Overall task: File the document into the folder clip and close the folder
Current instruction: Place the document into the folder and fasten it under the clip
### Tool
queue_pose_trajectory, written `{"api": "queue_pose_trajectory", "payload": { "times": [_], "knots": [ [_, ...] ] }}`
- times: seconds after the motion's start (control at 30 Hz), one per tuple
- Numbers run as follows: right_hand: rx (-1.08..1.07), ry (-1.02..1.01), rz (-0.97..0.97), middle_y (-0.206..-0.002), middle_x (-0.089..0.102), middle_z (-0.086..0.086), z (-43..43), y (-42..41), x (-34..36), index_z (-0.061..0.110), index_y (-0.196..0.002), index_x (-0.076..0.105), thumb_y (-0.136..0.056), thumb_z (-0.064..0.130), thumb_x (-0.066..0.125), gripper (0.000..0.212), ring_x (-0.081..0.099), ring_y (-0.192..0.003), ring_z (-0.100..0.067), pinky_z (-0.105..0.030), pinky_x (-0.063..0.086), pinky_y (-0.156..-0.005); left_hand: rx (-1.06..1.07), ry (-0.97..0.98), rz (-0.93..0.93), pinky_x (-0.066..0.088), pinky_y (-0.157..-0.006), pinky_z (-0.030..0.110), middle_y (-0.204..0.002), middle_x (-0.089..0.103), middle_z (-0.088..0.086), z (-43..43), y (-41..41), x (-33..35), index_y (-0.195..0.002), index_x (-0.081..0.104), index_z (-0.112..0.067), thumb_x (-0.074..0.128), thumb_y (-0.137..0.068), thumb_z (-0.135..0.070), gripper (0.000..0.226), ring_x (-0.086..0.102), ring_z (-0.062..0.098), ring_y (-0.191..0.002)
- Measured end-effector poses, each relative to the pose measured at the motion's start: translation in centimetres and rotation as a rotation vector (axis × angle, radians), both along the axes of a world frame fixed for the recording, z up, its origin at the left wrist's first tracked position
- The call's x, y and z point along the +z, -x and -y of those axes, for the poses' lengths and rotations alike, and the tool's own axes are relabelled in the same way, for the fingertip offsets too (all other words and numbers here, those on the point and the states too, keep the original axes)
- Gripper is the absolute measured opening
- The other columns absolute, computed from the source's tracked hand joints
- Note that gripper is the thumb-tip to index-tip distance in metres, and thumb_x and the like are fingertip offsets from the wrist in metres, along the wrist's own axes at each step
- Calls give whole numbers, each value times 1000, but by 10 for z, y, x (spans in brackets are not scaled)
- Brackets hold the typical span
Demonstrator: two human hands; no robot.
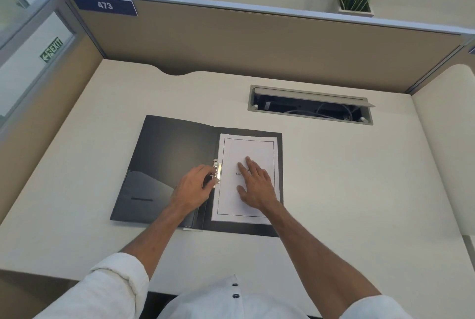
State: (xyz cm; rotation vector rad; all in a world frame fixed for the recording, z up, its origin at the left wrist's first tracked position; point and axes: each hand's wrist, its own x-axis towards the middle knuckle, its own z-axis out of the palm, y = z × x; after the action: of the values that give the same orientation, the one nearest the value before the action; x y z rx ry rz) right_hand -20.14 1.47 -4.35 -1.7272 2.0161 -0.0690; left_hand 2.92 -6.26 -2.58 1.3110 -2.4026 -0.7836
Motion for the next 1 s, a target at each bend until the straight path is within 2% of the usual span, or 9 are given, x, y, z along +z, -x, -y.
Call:
{"api": "queue_pose_trajectory", "payload": {
  "times": [0.1,0.23,0.3,0.33,0.4,0.43,0.5,0.67,1.0],
  "knots": [
    [0,2,5,-179,-10,-2,-1,0,-1,28,-171,8,-107,44,50,78,-3,-166,-25,-51,7,-134,52,19,-74,57,-105,37,-124,77,-4,-4,-1,0,-128,74,-21,61,-109,-26,24,66,15,-116],
    [-1,5,8,-179,-11,-1,0,1,-3,29,-171,8,-107,44,50,78,-3,-166,-25,-51,6,-133,136,-69,-104,55,-107,44,-115,76,-11,6,3,-1,-116,79,-27,69,-104,-22,17,57,12,-119],
    [-2,5,11,-179,-11,-1,0,1,-4,29,-171,8,-107,45,49,78,-4,-166,-25,-51,6,-133,141,-140,-92,48,-117,53,-129,71,-12,8,5,-7,-127,74,-30,72,-102,-21,26,50,19,-137],
    [-2,6,13,-179,-11,0,0,1,-5,30,-171,8,-107,45,49,78,-4,-166,-25,-51,6,-133,144,-196,-72,38,-125,58,-146,62,-11,8,4,-10,-141,66,-32,71,-102,-22,40,38,24,-152],
    [-3,13,20,-179,-12,0,-1,1,-6,29,-171,8,-107,44,49,77,-4,-166,-24,-51,5,-133,150,-282,6,10,-132,62,-178,22,-5,11,1,-17,-167,34,-35,69,-104,-30,72,0,27,-168],
    [-4,14,22,-179,-12,0,-1,1,-6,29,-171,8,-107,44,48,77,-5,-166,-24,-51,5,-132,143,-292,64,-1,-131,60,-181,2,-3,13,0,-22,-171,19,-37,68,-105,-37,83,-14,27,-167],
    [-5,5,25,-179,-13,-1,-2,2,-6,29,-171,7,-107,42,48,77,-7,-166,-24,-51,3,-132,117,-285,175,-11,-128,57,-179,-20,3,18,0,-29,-172,2,-40,64,-104,-49,93,-27,30,-164],
    [0,2,23,-178,-15,0,-1,1,-6,30,-171,4,-108,43,47,77,-8,-166,-24,-51,1,-132,78,-282,356,-13,-129,60,-176,-31,10,25,3,-39,-171,-9,-39,60,-102,-61,100,-31,37,-161],
    [-9,8,28,-178,-16,0,0,1,-11,30,-171,4,-107,43,47,78,-10,-165,-24,-53,2,-133,55,-298,410,-10,-130,60,-175,-32,9,30,2,-44,-171,-11,-35,54,-100,-69,102,-30,37,-162]
  ]
}}
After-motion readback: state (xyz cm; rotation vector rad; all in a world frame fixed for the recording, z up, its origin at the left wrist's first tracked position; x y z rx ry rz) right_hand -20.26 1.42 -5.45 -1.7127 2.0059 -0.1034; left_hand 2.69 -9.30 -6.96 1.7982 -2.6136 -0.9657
